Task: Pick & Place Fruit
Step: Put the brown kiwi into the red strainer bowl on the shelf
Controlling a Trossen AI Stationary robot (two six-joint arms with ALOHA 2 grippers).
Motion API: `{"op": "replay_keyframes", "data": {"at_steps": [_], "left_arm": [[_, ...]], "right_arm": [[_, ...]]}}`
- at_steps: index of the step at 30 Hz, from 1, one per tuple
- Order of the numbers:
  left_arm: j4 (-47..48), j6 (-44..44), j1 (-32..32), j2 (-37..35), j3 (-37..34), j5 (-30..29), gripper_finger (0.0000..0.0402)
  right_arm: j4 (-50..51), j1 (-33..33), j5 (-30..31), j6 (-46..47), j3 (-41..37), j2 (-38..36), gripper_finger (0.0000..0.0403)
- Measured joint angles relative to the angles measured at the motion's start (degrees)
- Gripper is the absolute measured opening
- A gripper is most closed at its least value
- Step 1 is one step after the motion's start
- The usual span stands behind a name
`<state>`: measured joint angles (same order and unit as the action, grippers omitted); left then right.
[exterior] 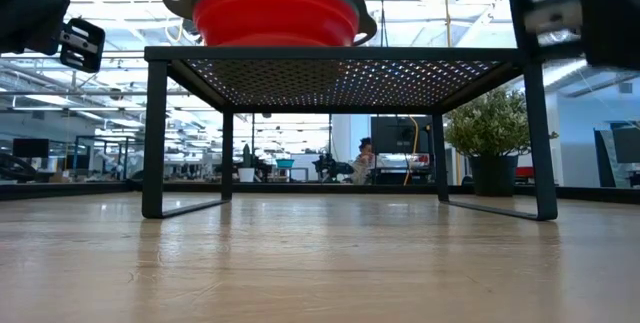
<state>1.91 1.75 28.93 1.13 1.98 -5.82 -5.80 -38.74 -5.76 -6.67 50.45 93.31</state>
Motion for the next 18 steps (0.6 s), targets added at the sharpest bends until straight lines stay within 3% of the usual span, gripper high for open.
{"op": "replay_keyframes", "data": {"at_steps": [5,13,18], "left_arm": [[0.0,0.0,0.0,0.0,0.0,0.0,0.0019],[0.0,-0.5,0.0,0.0,0.0,0.3,0.0019],[0.0,-1.5,0.0,0.0,0.0,0.3,0.0019]], "right_arm": [[-0.2,0.0,2.2,0.0,4.5,-0.4,0.0213],[-0.6,1.1,14.4,0.0,10.3,-0.4,0.0212],[-7.6,2.5,20.2,-0.1,11.0,-0.4,0.0212]]}}
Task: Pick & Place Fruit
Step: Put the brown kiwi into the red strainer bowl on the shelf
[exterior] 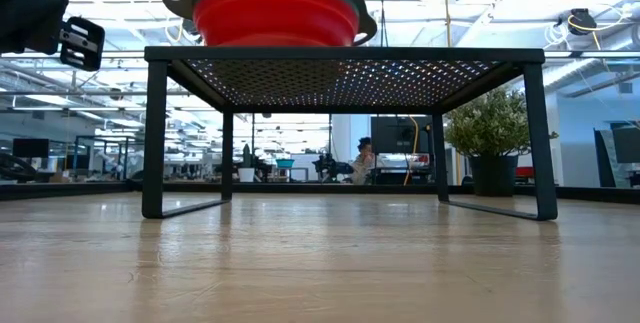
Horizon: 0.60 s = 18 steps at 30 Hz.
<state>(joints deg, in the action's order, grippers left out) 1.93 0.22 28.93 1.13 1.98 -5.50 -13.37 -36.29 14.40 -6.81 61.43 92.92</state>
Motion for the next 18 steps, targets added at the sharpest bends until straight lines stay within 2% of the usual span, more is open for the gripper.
{"op": "replay_keyframes", "data": {"at_steps": [6,12,18], "left_arm": [[0.0,-0.4,0.0,0.0,0.0,0.0,0.0019],[0.0,-0.5,0.0,0.0,0.0,0.0,0.0019],[0.0,-0.5,0.0,0.0,0.0,0.0,0.0019]], "right_arm": [[-13.7,1.8,5.4,-3.9,0.0,0.0,0.0212],[-27.4,3.9,5.3,-8.6,0.0,0.0,0.0212],[-37.0,5.6,5.1,-9.0,0.0,0.0,0.0212]]}}
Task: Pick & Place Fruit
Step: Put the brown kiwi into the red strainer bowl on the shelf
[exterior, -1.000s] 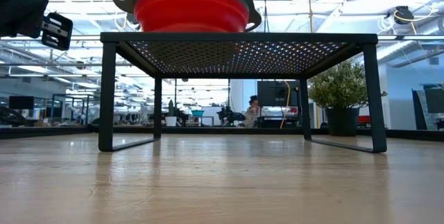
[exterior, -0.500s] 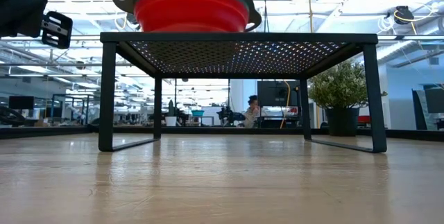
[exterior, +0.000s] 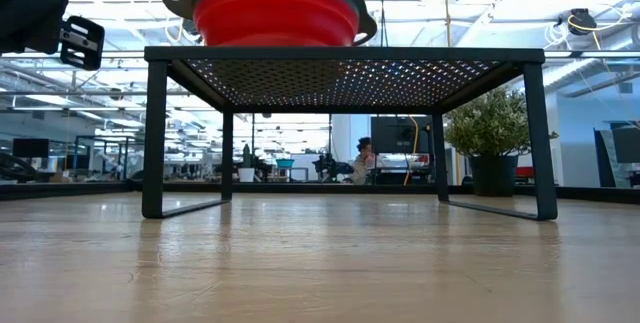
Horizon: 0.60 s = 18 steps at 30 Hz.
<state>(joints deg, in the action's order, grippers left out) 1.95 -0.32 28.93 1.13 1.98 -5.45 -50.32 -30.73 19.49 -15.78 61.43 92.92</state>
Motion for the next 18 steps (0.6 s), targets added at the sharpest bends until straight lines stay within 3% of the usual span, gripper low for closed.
{"op": "replay_keyframes", "data": {"at_steps": [8,18], "left_arm": [[0.0,-2.2,0.0,0.0,0.0,0.0,0.0019],[0.0,-2.2,0.0,0.0,0.0,0.0,0.0019]], "right_arm": [[-14.1,0.9,-0.2,5.8,0.0,0.0,0.0212],[-24.8,3.4,-0.2,34.3,0.0,-0.1,0.0212]]}}
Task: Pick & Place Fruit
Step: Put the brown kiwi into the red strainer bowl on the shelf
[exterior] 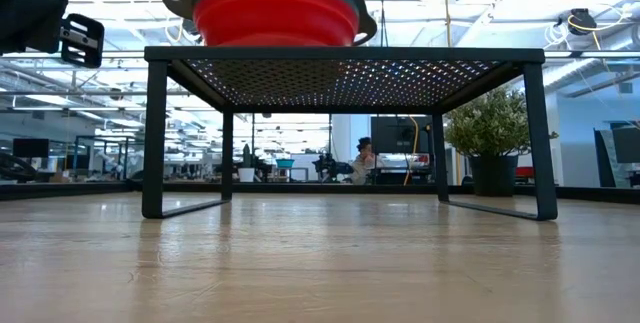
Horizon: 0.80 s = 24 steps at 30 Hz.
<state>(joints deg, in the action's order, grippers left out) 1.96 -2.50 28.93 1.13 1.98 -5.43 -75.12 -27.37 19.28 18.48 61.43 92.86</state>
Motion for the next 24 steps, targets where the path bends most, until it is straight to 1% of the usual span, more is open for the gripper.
{"op": "replay_keyframes", "data": {"at_steps": [4,10,13,16,18,21,24], "left_arm": [[0.0,0.0,0.0,0.0,0.0,0.0,0.0019],[0.0,0.0,0.0,0.0,0.0,0.0,0.0019],[0.0,0.1,0.0,0.0,0.0,0.0,0.0019],[0.0,0.1,0.0,0.0,0.0,0.0,0.0019],[0.0,0.1,0.0,0.0,0.0,0.0,0.0019],[0.0,0.1,0.0,0.0,0.0,0.0,0.0019],[0.0,0.2,0.0,0.0,0.0,0.0,0.0019]], "right_arm": [[0.2,1.5,-0.7,14.7,0.0,0.0,0.0212],[0.1,4.6,-11.6,35.2,0.0,0.0,0.0212],[0.1,5.6,-15.7,43.7,0.0,0.0,0.0212],[0.1,6.4,-22.0,49.5,0.0,0.0,0.0212],[0.1,6.8,-27.4,52.3,0.0,0.0,0.0212],[0.1,7.2,-35.6,54.5,0.0,0.0,0.0212],[-0.1,7.1,-40.0,54.9,0.0,0.0,0.0212]]}}
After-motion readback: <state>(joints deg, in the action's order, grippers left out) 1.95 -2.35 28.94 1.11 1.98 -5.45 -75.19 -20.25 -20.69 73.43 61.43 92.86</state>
